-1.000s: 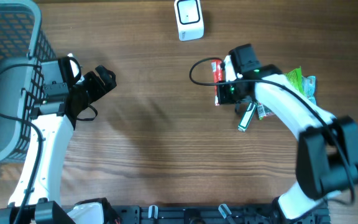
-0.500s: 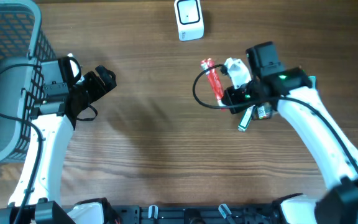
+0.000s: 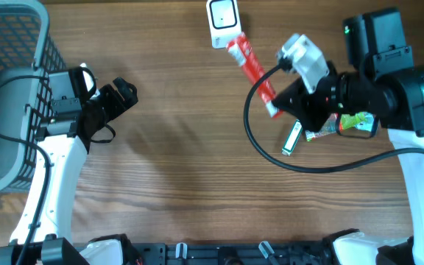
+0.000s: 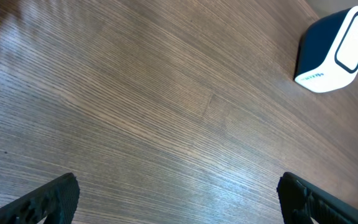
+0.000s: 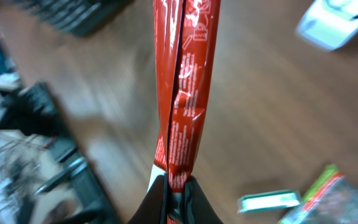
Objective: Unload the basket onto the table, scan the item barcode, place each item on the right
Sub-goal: 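Carry the red stick to the scanner and hold it over it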
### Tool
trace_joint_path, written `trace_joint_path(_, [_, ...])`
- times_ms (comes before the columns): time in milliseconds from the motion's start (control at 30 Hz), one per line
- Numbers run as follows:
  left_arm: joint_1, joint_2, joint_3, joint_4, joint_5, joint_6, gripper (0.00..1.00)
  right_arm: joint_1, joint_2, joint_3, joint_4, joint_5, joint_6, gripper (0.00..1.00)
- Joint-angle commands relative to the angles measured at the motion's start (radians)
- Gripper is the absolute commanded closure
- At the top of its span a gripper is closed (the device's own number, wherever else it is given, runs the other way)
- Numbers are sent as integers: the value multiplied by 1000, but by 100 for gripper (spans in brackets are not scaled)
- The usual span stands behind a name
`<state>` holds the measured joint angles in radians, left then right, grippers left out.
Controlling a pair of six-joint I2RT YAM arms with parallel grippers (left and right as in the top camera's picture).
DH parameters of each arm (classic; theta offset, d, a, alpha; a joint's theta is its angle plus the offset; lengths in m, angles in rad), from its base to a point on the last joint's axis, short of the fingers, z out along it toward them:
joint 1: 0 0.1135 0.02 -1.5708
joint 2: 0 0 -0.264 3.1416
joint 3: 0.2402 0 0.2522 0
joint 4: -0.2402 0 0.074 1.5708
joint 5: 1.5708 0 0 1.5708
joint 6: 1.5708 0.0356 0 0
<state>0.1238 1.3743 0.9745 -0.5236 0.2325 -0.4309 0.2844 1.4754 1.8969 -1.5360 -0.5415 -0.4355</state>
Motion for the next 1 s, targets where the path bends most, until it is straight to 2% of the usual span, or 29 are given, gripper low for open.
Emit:
trace_joint_path(0, [3, 3, 0, 2, 2, 8, 0, -2, 37, -2, -72, -129, 14, 96])
trace_joint_path(167, [3, 3, 0, 2, 1, 8, 0, -2, 40, -135, -66, -142, 43, 96])
trace_joint_path(267, [3, 3, 0, 2, 1, 8, 0, -2, 40, -204, -72, -216, 41, 96])
trace_joint_path(433, [3, 3, 0, 2, 1, 8, 0, -2, 40, -217, -72, -273, 42, 96])
trace_joint_path(767, [3, 3, 0, 2, 1, 8, 0, -2, 40, -230, -30, -259, 13, 96])
trace_joint_path(800, [3, 3, 0, 2, 2, 8, 0, -2, 40, -246, 24, -201, 29, 96])
trace_joint_path(933, [3, 3, 0, 2, 1, 8, 0, -1, 39, -249, 156, 157, 328, 96])
trace_joint_path(967, [3, 3, 0, 2, 1, 8, 0, -2, 40, -229, 156, 242, 341, 96])
